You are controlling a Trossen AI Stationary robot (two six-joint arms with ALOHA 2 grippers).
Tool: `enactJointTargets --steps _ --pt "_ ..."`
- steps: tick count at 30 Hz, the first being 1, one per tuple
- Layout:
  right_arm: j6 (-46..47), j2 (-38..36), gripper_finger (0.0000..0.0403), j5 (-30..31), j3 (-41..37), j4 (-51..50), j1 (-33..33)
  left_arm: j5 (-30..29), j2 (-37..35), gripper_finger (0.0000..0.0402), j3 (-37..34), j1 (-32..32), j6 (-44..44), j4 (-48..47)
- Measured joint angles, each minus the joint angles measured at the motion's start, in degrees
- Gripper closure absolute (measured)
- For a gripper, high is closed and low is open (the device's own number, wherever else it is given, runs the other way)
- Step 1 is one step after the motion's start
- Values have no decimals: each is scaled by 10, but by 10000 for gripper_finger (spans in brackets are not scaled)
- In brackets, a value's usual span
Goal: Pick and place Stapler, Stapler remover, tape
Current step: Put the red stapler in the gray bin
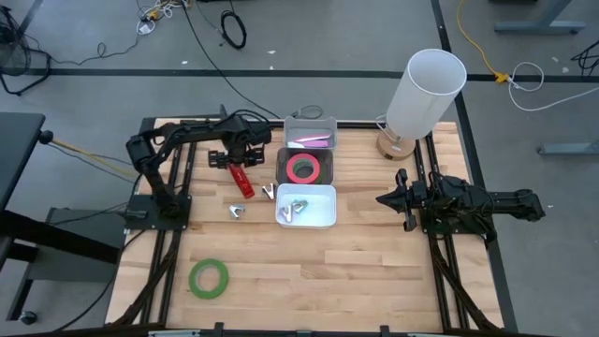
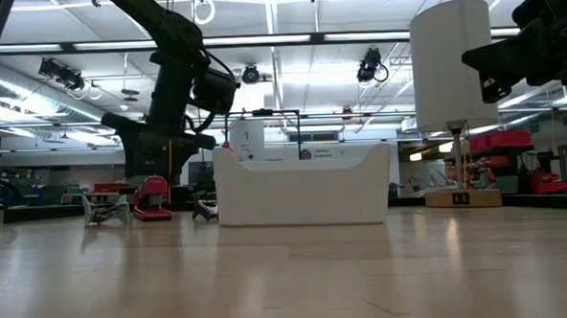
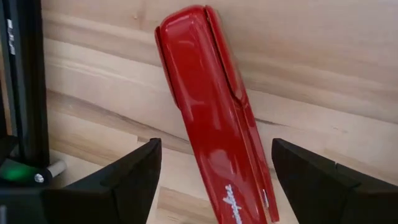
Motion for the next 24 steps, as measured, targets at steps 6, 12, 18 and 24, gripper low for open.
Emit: enactJointTargets --steps 6,12,18,24 --pt "0 0 389 0 0 0 0 10 16 94 -9 3 -15 21" --pt "0 0 389 0 0 0 0 64 17 94 -60 0 -29 85" --pt "0 0 389 0 0 0 0 72 17 94 -85 -14 -47 104" --pt "0 0 389 0 0 0 0 73 17 98 -86 -15 -44 117"
